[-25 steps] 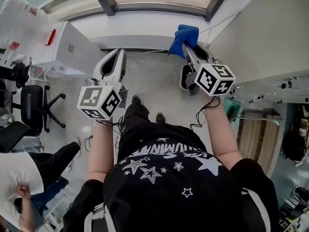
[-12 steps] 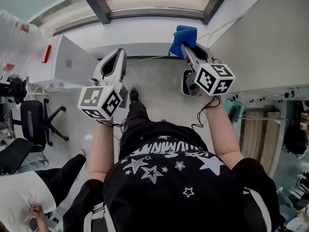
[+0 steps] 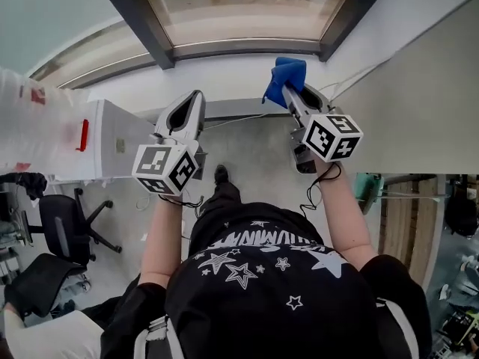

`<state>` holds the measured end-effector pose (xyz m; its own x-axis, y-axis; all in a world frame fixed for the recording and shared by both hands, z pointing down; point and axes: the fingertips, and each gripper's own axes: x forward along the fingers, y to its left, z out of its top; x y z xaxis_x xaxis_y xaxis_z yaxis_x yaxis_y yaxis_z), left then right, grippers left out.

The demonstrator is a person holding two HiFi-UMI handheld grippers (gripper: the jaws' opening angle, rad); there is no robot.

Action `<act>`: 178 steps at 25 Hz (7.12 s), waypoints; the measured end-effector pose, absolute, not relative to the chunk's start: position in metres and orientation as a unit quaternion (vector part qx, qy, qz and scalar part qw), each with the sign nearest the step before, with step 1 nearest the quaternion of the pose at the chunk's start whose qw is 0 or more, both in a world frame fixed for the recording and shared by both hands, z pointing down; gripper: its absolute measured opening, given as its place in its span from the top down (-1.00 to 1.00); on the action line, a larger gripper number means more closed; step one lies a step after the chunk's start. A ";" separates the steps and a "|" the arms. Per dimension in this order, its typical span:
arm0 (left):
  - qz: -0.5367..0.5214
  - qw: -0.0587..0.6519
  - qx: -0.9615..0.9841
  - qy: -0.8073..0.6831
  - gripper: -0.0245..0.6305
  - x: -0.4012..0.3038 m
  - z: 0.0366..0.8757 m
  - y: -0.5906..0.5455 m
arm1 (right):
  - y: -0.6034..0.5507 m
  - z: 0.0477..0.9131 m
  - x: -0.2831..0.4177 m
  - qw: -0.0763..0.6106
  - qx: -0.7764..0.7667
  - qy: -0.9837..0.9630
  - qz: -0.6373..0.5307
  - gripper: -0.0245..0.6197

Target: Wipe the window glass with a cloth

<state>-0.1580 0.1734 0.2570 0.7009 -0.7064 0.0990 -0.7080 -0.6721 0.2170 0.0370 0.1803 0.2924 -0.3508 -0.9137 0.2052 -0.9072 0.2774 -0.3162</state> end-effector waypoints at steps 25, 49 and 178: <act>0.015 0.148 0.919 -0.366 0.90 -0.174 0.281 0.010 | 0.062 0.305 0.034 -0.023 -0.622 0.757 -0.199 0.70; 0.063 0.109 0.870 -0.477 0.90 -0.009 0.286 -0.050 | -0.076 0.334 0.155 0.000 -0.495 0.842 -0.215 0.70; 0.076 0.127 0.895 -0.421 0.90 -0.051 0.400 -0.242 | -0.249 0.425 0.116 0.030 -0.591 0.781 -0.199 0.70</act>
